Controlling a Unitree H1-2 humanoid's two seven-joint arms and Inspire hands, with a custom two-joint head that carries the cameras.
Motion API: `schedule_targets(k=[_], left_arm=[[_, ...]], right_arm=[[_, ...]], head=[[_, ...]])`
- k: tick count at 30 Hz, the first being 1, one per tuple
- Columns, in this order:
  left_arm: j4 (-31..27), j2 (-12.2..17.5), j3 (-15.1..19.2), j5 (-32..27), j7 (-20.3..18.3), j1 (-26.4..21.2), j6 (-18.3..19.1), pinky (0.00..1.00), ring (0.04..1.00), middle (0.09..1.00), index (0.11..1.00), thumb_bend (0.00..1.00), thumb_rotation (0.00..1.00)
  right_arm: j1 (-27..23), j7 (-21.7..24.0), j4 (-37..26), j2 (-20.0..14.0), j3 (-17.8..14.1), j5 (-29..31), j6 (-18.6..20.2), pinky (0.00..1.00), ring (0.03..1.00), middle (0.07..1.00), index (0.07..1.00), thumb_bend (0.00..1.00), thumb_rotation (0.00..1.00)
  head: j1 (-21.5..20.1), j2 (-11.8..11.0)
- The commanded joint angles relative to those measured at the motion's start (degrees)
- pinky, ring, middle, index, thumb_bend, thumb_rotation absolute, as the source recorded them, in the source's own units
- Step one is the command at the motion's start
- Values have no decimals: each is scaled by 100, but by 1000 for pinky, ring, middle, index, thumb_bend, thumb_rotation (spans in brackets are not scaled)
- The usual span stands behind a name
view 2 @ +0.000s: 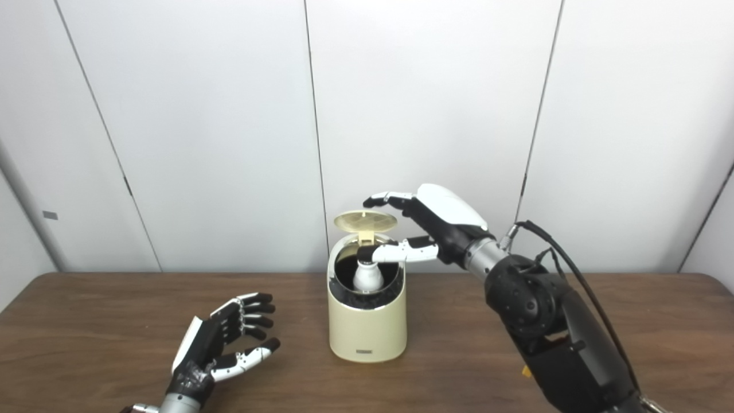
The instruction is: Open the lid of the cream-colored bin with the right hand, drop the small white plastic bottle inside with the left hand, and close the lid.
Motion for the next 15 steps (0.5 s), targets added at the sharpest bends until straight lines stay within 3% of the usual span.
schedule_targets(k=[1,7,15], left_arm=[[-58,32,65,52,74,-214,-288,558,638,705,741,594,0],[-9,32,72,21,65,-237,-308,562,639,707,742,591,0],[-56,7,118,1,106,-212,-271,547,626,709,757,595,0]], right_arm=[[-307,-17,-227,-26,-55,-30,-116,800,897,799,732,694,763],[-259,-37,-323,13,-17,-77,-166,807,892,757,699,688,744],[-165,-85,-500,-12,-74,-68,-302,742,797,677,644,646,683]], head=[[9,6],[9,6],[19,101]])
